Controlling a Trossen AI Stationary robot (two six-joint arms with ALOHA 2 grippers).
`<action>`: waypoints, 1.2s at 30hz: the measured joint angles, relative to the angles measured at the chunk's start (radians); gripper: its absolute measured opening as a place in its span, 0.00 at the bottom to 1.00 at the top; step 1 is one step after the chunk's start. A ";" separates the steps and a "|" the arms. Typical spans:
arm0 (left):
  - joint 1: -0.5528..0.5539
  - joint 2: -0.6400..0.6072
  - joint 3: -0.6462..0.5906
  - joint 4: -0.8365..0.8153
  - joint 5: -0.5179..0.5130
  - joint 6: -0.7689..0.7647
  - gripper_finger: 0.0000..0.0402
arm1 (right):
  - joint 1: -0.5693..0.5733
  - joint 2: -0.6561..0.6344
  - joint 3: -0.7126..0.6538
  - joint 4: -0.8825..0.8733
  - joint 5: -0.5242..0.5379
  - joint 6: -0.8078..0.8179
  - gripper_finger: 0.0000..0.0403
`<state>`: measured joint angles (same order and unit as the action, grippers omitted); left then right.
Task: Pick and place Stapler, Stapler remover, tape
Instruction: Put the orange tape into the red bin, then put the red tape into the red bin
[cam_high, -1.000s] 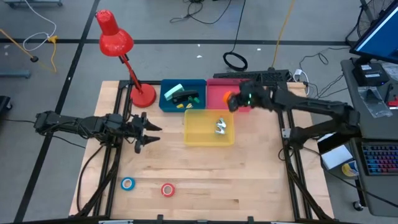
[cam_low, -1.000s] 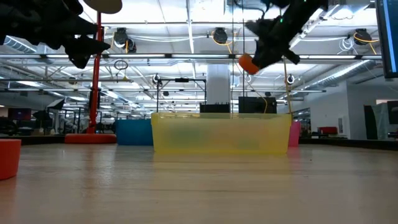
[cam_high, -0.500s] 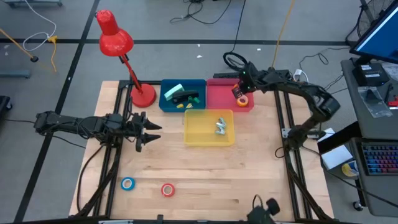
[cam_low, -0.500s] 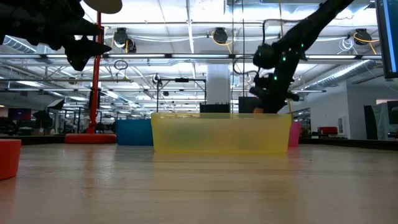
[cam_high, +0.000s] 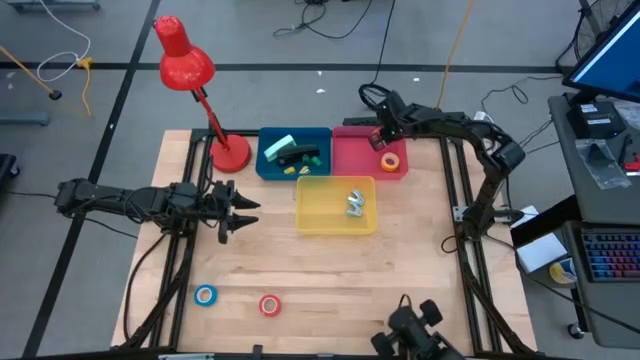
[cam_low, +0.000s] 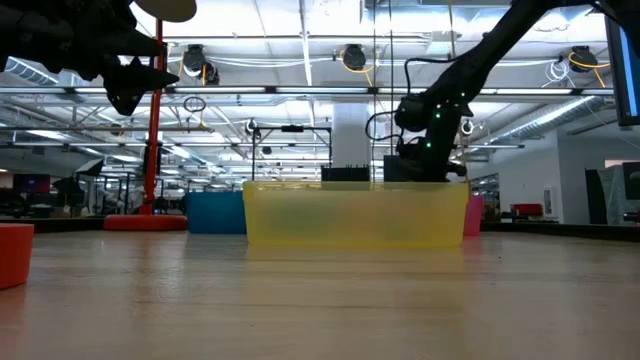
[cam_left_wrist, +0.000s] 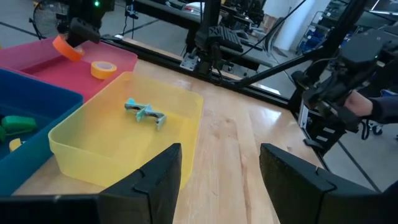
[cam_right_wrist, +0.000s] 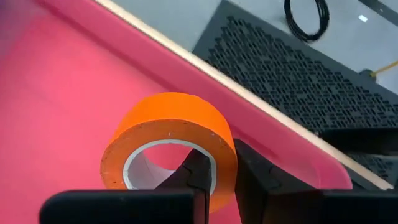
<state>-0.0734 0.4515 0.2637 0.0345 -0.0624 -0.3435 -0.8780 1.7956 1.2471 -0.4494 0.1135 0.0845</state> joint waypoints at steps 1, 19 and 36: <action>0.000 0.000 0.000 0.000 0.000 0.000 0.54 | 0.000 0.005 0.002 -0.013 0.017 -0.003 0.08; 0.000 0.000 0.000 0.000 0.000 -0.006 0.54 | -0.004 0.002 0.003 -0.162 0.117 -0.046 0.14; 0.000 0.000 0.000 0.001 0.000 -0.039 0.54 | 0.002 -0.036 0.003 -0.168 0.119 -0.022 0.30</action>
<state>-0.0734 0.4515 0.2638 0.0353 -0.0624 -0.3821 -0.8759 1.7600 1.2499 -0.6173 0.2326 0.0621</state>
